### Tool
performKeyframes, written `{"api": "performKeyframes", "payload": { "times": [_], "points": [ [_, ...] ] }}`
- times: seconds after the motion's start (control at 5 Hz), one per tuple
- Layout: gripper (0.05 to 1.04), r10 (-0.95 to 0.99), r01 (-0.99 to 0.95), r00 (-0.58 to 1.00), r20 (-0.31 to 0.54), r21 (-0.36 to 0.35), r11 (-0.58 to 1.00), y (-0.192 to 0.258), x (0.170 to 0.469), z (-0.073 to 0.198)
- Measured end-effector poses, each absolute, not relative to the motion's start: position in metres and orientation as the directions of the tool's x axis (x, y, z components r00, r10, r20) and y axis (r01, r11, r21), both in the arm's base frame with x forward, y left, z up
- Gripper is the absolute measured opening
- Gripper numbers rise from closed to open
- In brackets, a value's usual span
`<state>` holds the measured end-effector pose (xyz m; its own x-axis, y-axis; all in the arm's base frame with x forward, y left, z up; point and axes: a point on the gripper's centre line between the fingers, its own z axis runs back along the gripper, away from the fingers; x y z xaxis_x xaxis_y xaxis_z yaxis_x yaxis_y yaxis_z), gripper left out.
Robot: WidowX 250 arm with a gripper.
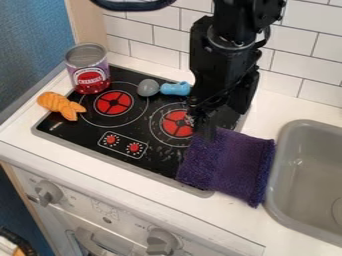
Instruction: Move the orange object to the lower middle of the burner
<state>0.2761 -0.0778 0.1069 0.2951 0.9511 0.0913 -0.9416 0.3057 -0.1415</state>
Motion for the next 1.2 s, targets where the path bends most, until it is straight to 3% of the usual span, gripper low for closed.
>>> {"api": "performKeyframes", "payload": {
  "times": [0.4,0.8,1.2],
  "points": [
    [0.999,0.967,-0.961,0.241,0.087,-0.118,0.25,-0.059,0.288,0.105],
    [0.999,0.997,-0.992,0.035,0.064,-0.115,0.042,-0.008,0.316,0.105],
    [0.999,0.973,-0.973,-0.2,0.112,-0.137,-0.184,0.066,0.321,0.106]
  ]
}}
